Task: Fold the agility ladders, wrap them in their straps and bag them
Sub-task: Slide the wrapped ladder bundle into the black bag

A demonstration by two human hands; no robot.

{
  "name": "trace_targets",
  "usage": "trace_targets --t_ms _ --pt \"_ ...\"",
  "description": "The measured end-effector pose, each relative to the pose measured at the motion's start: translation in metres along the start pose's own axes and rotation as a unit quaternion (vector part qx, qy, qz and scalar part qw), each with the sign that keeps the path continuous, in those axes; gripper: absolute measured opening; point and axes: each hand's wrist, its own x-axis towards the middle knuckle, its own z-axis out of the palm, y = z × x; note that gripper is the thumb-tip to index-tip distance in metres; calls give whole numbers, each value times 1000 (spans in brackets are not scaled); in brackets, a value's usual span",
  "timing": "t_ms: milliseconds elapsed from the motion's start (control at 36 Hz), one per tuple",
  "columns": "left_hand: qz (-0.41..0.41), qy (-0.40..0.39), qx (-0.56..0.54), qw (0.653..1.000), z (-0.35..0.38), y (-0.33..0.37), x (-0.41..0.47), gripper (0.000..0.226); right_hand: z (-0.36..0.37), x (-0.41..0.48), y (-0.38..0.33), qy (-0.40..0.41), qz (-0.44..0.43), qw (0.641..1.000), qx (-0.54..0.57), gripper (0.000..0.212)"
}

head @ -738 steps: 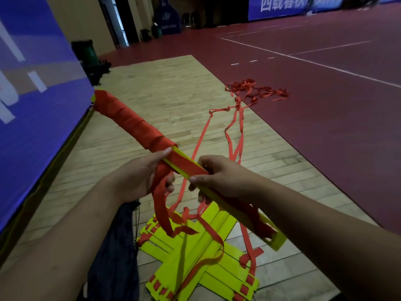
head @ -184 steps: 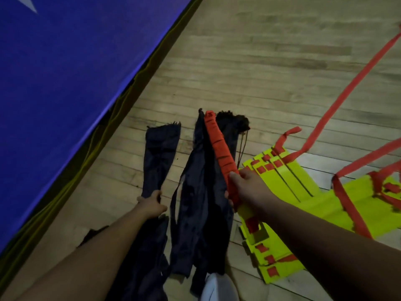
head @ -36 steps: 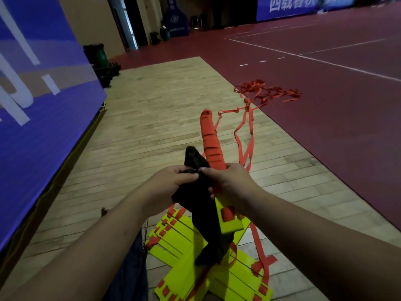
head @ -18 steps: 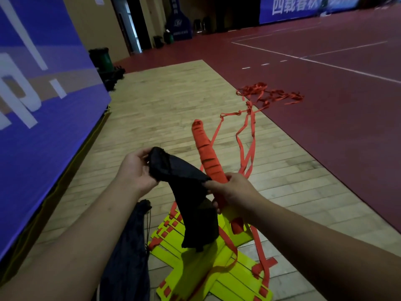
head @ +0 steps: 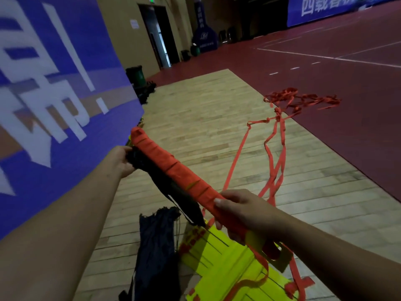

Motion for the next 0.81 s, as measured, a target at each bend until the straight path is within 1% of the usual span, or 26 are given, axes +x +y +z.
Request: trace_targets --t_ms 56,139,250,306,361,389,417,500,583,611,667,722,750,778,806 --pt "5 9 -33 999 -11 1 8 30 1 -2 1 -18 6 1000 -6 23" --pt "29 24 -48 998 -23 1 17 28 0 -5 1 -23 19 999 -17 22" --pt "65 101 -24 992 -33 -1 23 23 -4 -8 0 -28 41 997 -59 26" --pt "75 110 27 991 -31 -2 20 21 -5 -9 1 -37 58 995 -77 24" --pt "98 105 117 983 -24 -5 16 12 -5 -9 1 -47 72 992 -88 22" --pt "118 102 183 971 -20 -8 14 10 -5 -8 1 -46 76 992 -91 22" --pt "135 99 254 953 -17 -10 9 15 -4 -8 2 -43 79 992 -92 22" --pt "169 39 444 879 -3 -22 -10 31 -4 -6 2 -29 84 992 -87 23" --pt "187 -36 552 811 7 -33 -19 33 -5 -3 3 -34 91 991 -87 24" --pt "194 -54 566 799 11 -36 -23 33 -5 -3 4 -37 96 991 -87 26" --pt "192 -94 565 797 18 -44 -33 27 -5 -2 5 -41 108 990 -81 29" --pt "164 -154 557 799 27 -54 -51 22 -2 -1 6 -38 128 990 -47 30" --pt "149 -187 542 805 33 -61 -61 21 0 -1 6 -35 137 990 -21 29" --pt "136 -215 512 821 39 -69 -70 21 2 0 5 -32 144 989 6 28" --pt "121 -232 471 843 44 -79 -78 21 4 1 7 -24 152 987 35 26"
